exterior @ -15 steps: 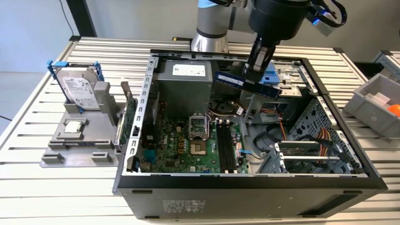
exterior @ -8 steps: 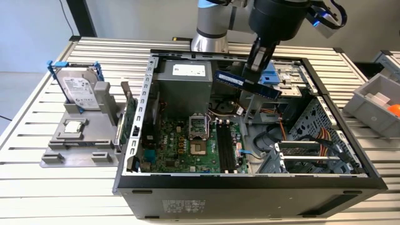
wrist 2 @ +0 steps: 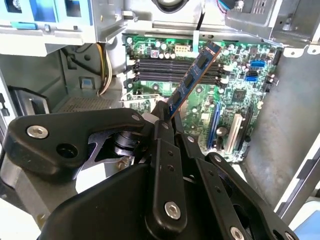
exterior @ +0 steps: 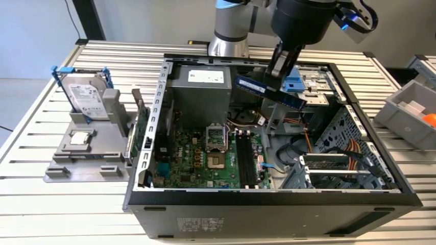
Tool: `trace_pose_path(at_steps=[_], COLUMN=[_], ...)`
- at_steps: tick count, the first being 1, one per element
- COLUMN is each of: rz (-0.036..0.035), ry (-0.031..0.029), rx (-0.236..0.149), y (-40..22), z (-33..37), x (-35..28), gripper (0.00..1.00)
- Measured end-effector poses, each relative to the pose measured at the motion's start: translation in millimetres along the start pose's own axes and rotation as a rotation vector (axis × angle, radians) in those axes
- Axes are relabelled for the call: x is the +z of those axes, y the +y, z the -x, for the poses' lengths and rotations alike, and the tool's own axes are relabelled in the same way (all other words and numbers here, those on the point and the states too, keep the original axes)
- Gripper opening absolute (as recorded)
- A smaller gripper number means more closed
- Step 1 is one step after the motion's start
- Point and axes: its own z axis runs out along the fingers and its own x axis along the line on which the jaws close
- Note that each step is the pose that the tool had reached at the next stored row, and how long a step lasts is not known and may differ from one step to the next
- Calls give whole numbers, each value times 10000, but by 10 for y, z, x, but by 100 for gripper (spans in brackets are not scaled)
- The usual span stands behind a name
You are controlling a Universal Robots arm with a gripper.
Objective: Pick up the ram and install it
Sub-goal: 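Insert the ram into the slot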
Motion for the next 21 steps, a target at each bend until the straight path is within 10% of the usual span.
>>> trace_pose_path(at_steps=[21], rz=[-16], ry=[-79], rx=[2105], y=[-1], z=[0], x=[15], gripper=[0])
